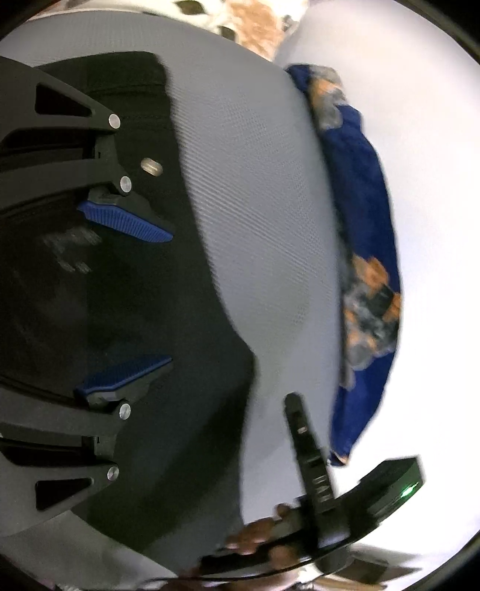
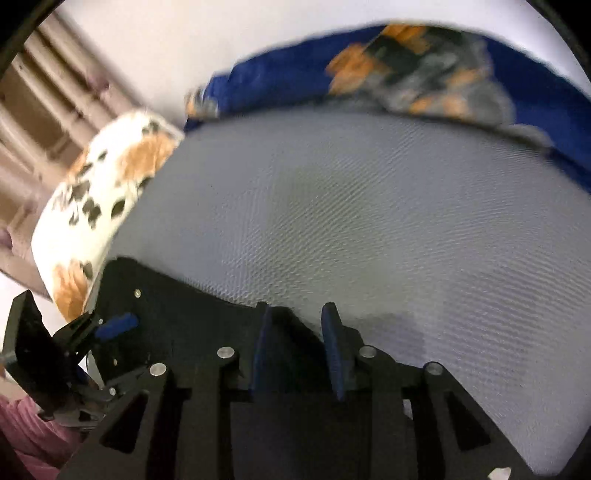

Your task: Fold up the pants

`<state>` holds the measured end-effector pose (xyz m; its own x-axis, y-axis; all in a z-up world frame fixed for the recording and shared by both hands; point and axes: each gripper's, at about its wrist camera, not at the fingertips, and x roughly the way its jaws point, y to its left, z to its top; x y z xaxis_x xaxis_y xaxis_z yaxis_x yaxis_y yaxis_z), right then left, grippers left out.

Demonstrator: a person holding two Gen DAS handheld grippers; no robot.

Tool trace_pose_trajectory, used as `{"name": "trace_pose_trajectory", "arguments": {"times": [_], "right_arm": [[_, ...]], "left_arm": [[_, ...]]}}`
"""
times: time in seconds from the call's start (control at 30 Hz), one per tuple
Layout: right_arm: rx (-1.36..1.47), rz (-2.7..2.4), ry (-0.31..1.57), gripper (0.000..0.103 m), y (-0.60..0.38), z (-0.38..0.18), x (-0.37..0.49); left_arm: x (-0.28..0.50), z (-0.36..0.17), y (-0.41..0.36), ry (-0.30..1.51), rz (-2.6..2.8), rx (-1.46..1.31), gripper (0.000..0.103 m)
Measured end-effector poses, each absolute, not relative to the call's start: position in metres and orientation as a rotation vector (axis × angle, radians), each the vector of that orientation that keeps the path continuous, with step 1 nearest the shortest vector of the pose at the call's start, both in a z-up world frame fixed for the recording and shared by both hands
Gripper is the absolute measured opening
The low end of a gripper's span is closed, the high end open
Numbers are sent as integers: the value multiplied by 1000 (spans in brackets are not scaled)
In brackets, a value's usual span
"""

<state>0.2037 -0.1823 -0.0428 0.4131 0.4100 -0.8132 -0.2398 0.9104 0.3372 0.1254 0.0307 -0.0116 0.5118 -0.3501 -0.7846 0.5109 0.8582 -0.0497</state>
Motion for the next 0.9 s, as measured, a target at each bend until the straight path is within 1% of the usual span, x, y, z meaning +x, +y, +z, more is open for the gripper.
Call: {"name": "trace_pose_trajectory", "arguments": {"times": [0.17,0.27,0.4,0.5,0.63,0.83,0.9], "right_arm": [[206,269,1048,28,-226,-34,164],[191,179,1054,28,-243,-41,135],[209,108,1097,28,-261,-63,111],[223,69,1108,28,-271,-78,105],[242,31,1075,21,-295,-90,97],[246,-60,1043,22,-327,-91,84],[256,-92,1037,24,-341,-90,76]], "left_arm": [[146,-1,-21,876,-596,199,64],[158,-8,-49,907,-618,195,64],[173,-26,-80,941,-623,220,64],[186,-40,-88,973,-589,228,64],[200,-62,-85,1016,-508,262,65],[199,-58,-84,1007,-488,253,65],[195,-51,-82,997,-480,239,65]]}}
